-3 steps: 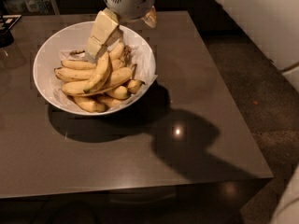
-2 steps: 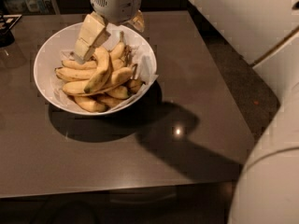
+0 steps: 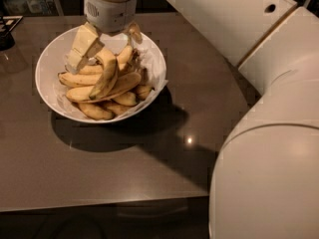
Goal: Pick banana from white bowl
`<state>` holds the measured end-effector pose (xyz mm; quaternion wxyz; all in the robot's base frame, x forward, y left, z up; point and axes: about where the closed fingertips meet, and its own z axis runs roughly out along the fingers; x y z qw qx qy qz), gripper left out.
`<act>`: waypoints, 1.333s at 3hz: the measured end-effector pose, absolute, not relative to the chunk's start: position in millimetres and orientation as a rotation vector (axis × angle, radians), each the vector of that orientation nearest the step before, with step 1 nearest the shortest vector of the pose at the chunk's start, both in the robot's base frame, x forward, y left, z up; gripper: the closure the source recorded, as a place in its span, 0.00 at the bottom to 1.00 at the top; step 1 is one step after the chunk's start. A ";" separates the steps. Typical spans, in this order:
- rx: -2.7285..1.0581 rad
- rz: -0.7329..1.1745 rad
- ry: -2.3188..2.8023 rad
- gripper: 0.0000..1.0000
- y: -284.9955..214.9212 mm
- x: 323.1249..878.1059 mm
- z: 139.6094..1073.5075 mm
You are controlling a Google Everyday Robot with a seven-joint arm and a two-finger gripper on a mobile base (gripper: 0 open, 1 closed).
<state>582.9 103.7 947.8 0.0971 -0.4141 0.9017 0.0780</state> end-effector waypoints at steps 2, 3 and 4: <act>-1.209 0.265 2.712 0.13 108.3 584.3 931.9; -1.205 0.273 2.725 0.11 105.9 585.7 926.4; -1.204 0.269 2.731 0.29 103.6 587.3 925.0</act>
Offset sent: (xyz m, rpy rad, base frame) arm -0.0104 -0.0122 -0.0228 -0.0409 0.1055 -0.0235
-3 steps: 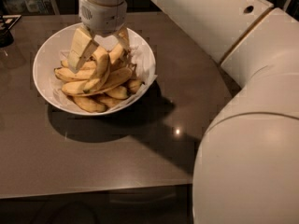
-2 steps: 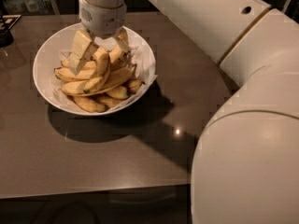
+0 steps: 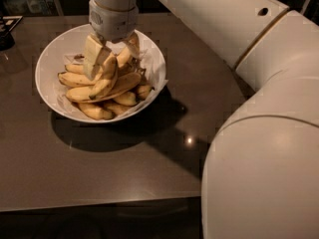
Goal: Pick banana from white bowl
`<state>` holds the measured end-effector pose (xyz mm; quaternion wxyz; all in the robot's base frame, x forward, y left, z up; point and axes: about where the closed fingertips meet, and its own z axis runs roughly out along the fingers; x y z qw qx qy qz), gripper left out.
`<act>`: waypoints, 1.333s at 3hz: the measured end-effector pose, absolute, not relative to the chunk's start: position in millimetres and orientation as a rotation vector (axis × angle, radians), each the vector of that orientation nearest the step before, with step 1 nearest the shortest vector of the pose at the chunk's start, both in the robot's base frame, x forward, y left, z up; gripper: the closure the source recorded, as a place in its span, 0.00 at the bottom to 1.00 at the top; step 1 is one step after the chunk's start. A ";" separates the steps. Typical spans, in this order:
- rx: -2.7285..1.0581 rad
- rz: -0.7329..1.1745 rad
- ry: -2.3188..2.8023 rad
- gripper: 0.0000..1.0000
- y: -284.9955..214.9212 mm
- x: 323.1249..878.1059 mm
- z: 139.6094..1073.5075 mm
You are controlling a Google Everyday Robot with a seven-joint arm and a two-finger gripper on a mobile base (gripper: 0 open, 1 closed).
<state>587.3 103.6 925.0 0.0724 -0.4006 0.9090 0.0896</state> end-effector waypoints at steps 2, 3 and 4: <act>-1.197 0.276 2.719 0.75 107.0 590.6 926.1; -1.194 0.283 2.707 0.98 109.2 592.2 928.7; -1.204 0.251 2.654 1.00 108.6 587.2 941.6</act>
Offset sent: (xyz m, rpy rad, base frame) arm 0.0032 0.0034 0.0005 0.0104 -0.0096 -0.0016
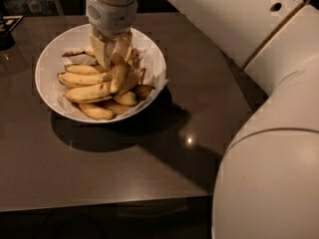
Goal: Pick banana from white bowl
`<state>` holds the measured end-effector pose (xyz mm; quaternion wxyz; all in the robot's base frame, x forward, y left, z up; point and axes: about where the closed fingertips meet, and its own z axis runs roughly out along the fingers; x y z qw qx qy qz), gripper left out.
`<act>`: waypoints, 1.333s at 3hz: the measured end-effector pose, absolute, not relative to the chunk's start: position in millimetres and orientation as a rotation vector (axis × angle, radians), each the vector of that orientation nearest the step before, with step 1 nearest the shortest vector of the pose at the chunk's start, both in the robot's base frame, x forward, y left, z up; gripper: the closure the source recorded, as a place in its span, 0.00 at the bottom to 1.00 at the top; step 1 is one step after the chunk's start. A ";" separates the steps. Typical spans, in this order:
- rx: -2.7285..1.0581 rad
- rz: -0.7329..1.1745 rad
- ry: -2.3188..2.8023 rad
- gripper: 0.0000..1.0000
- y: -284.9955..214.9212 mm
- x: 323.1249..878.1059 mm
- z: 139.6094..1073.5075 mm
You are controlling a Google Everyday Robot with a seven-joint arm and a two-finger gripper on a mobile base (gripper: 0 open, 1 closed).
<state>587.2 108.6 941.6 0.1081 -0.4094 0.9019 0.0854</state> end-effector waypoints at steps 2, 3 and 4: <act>-1.208 0.132 2.629 1.00 90.3 577.5 960.8; -1.172 0.057 2.658 1.00 62.8 569.5 963.0; -1.098 0.003 2.703 1.00 30.7 561.7 961.8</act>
Offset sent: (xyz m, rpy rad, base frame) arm -0.0253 -0.0424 0.0264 -0.1410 -0.0494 -0.0033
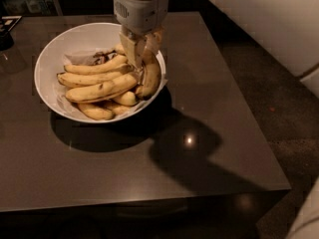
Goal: Pick banana from white bowl
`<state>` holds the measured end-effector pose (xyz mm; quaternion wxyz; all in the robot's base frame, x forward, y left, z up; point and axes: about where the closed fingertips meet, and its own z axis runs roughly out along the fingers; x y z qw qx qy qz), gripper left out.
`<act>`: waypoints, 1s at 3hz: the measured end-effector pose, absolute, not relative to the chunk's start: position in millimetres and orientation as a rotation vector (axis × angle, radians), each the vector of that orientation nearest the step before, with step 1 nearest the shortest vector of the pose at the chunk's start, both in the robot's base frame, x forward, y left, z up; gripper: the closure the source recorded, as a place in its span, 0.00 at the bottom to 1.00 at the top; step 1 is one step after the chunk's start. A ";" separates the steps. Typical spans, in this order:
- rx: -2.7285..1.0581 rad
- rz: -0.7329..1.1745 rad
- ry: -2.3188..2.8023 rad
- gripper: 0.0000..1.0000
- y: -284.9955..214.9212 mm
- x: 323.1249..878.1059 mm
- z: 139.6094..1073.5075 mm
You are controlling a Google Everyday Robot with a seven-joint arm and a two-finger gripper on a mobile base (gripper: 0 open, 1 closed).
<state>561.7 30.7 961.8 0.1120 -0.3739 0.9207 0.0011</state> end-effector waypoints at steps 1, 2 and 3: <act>-1.006 -0.039 2.753 1.00 -3.0 551.6 958.4; -0.914 -0.046 2.801 1.00 -34.1 531.2 953.1; -0.790 -0.020 2.829 1.00 -66.2 496.5 951.8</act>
Offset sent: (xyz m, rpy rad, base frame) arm -0.0721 -0.1183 -0.0180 -0.0758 0.0908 -0.2432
